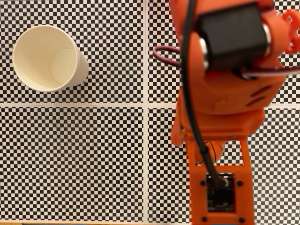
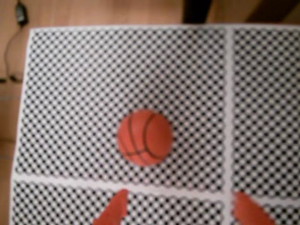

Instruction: Grasp basketball and place into cup.

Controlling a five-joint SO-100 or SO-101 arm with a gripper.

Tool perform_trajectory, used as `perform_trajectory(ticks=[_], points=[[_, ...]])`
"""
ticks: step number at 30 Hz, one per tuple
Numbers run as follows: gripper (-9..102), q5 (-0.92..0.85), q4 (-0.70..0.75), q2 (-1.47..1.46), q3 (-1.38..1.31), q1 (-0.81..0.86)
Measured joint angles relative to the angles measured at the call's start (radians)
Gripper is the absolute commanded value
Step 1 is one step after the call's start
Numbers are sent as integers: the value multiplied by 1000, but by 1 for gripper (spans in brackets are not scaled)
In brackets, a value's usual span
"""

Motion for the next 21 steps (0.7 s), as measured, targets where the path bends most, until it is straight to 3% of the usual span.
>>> perform_trajectory(ticks=[11, 21], points=[[62, 5, 0, -160, -55, -17], [70, 64, 0, -348, -259, -78]])
